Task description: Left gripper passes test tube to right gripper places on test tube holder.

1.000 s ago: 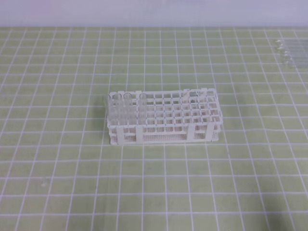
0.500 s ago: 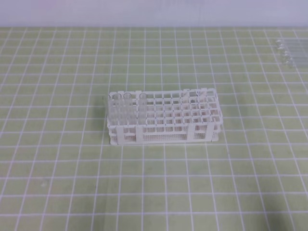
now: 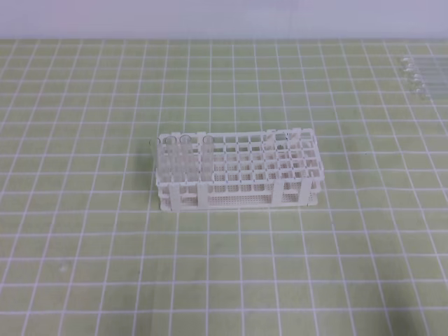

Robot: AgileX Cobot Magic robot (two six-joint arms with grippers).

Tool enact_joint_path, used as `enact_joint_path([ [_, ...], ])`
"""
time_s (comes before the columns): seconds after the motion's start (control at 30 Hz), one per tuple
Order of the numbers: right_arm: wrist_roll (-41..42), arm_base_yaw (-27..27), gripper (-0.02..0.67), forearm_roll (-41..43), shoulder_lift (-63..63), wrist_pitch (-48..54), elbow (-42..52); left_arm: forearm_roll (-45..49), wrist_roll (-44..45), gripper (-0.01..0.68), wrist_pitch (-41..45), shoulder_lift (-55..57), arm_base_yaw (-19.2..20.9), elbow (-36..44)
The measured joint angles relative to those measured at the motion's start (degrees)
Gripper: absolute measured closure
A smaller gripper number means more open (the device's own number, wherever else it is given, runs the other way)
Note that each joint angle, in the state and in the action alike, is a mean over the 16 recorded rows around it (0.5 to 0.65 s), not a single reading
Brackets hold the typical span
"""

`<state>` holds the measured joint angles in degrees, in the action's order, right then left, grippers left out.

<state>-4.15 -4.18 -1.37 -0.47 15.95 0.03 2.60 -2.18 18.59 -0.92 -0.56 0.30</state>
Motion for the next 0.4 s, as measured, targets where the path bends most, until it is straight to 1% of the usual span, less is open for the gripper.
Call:
enact_joint_path([
  [0.4,0.0,0.0,0.666,0.0,0.1,0.0,0.0,0.0,0.0,0.675,0.0,0.2,0.0,0.0],
])
